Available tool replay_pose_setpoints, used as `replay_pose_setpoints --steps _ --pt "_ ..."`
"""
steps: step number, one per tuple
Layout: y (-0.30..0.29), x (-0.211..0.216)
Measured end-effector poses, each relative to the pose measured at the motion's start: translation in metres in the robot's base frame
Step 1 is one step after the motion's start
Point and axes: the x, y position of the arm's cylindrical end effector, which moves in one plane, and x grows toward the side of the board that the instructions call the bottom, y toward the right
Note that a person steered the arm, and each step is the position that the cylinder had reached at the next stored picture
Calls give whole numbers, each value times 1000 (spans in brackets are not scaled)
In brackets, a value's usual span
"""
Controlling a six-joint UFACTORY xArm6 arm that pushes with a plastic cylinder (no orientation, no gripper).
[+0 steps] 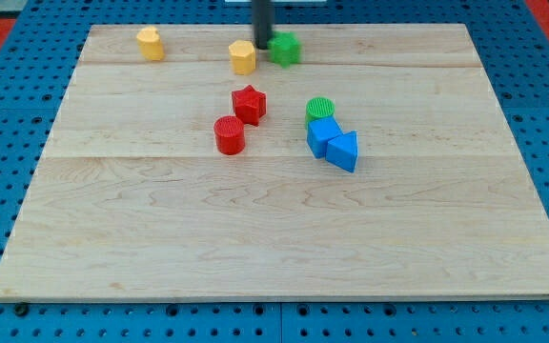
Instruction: Push the green star into the blue blocks
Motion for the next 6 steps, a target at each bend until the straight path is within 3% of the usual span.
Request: replay_pose_setpoints --steps 1,2,3,4,5,6 --pt "-11 -26" --pt "26 18" --pt "61 102" --pt "53 93" --pt "46 49" --pt "117 91"
